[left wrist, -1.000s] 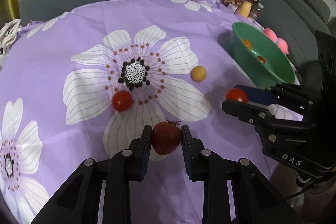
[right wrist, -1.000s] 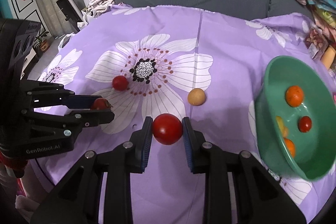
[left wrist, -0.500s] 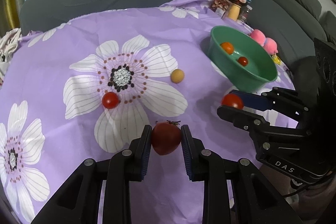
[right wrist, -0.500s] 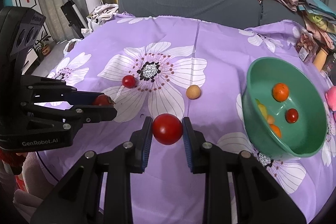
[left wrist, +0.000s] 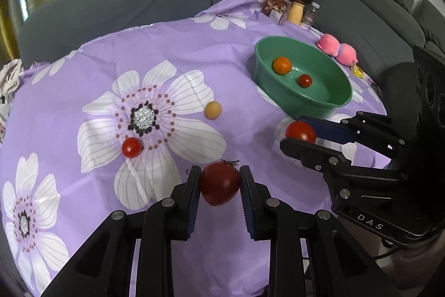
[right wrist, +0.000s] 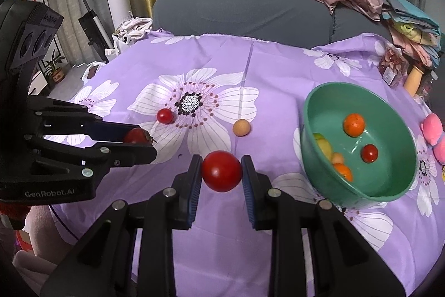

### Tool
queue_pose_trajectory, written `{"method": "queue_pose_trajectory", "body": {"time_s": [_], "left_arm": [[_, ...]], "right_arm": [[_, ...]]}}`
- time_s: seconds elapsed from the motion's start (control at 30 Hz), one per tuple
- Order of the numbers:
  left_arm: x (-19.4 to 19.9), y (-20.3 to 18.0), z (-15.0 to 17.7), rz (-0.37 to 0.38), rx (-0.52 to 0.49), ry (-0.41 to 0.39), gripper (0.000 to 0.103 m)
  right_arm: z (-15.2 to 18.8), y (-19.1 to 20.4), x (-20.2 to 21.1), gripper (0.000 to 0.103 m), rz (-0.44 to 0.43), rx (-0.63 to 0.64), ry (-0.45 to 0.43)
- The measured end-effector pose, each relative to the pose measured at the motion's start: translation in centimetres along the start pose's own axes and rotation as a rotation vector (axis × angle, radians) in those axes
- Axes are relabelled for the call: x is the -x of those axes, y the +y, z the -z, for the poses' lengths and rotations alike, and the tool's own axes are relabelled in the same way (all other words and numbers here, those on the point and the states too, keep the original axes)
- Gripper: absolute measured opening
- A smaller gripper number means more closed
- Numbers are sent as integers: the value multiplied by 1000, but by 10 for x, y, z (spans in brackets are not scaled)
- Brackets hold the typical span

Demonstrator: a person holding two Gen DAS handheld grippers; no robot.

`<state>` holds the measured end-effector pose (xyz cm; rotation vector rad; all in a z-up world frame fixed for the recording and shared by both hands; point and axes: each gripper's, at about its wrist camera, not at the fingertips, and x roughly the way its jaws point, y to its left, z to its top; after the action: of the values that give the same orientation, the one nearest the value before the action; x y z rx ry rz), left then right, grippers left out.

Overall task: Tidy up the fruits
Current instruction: 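Carry the red tomato with the left tool over the bowl while the right tool carries its red tomato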

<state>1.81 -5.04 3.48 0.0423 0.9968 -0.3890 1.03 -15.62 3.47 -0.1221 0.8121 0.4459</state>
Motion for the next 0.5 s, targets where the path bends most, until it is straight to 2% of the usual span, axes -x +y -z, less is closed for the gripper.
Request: {"method": "queue_pose_trajectory", "body": {"time_s": [0.5], "left_arm": [[-2,-25,-15,5,-62,1,28]], "right_arm": [[4,-21,9,29,16,-46,-34]]}}
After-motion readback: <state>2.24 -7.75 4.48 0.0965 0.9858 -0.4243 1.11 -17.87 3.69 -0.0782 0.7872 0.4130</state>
